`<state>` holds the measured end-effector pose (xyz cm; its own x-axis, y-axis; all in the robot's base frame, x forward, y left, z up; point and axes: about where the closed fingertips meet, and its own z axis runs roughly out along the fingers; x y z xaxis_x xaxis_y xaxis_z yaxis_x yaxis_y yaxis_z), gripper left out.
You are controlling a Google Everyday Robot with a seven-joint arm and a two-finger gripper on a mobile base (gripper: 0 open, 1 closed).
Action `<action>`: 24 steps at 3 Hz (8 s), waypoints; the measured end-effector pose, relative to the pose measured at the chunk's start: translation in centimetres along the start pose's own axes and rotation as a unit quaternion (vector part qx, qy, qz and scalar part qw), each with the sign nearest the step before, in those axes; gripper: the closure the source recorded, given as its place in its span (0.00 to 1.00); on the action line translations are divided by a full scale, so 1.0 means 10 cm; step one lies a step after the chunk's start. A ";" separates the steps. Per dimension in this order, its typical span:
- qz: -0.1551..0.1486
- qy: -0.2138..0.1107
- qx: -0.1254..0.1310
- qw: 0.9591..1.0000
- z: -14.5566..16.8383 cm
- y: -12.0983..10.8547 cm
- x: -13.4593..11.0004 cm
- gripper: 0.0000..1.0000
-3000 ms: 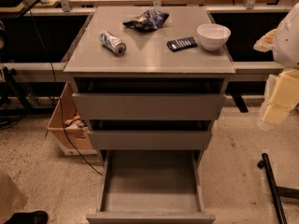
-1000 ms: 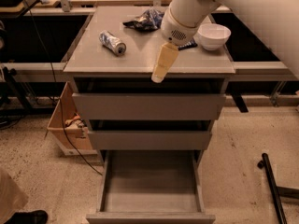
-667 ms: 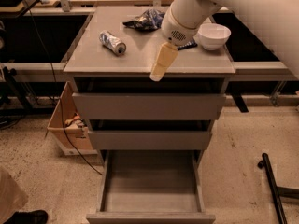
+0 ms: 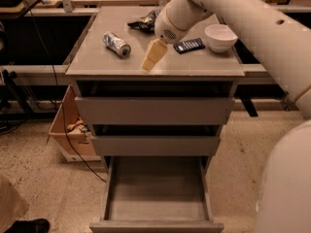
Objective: Place redbull can into bottom drawer
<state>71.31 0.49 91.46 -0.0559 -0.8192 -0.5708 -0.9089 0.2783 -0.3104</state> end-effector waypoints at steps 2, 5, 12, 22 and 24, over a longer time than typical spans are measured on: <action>0.074 -0.057 0.018 0.995 0.75 -0.54 -0.16 0.00; 0.196 -0.101 0.014 0.975 1.53 -0.85 -0.52 0.00; 0.068 -0.151 -0.056 0.985 0.39 0.39 -0.60 1.00; 0.024 -0.010 -0.205 0.978 1.72 2.28 2.99 1.00; 0.040 -0.016 -0.197 0.979 2.75 2.51 3.96 1.00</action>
Offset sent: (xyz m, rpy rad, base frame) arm 0.1194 0.0440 -0.0365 0.2433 0.0098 -0.1633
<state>57.65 -11.16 40.14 -0.1269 -0.7842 -0.6074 -0.9913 0.1211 0.0508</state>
